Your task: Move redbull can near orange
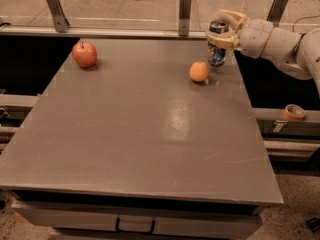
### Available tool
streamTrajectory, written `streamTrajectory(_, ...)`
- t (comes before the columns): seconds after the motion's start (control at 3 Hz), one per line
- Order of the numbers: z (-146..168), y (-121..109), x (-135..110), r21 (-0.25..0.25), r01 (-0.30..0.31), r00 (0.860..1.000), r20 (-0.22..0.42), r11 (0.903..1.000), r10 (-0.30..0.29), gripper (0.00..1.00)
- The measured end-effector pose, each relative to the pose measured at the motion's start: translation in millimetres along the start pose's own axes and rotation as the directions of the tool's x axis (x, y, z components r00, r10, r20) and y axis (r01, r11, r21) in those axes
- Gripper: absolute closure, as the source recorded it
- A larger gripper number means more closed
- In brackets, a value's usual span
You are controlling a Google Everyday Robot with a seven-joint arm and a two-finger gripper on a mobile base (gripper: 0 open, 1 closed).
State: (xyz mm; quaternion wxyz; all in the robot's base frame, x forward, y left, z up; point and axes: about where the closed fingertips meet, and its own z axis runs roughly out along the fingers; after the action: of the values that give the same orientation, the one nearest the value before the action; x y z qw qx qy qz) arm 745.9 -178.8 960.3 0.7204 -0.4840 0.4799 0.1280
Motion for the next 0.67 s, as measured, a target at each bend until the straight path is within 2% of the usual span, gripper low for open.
streamTrajectory(0.33,-6.1,8.6,7.7,-0.014,-0.018,0.999,0.032,0.9997,0.019,0.82)
streamTrajectory(0.67,-11.8,14.6,13.5,-0.022,-0.020,0.998,0.052,0.9996,0.021,0.59)
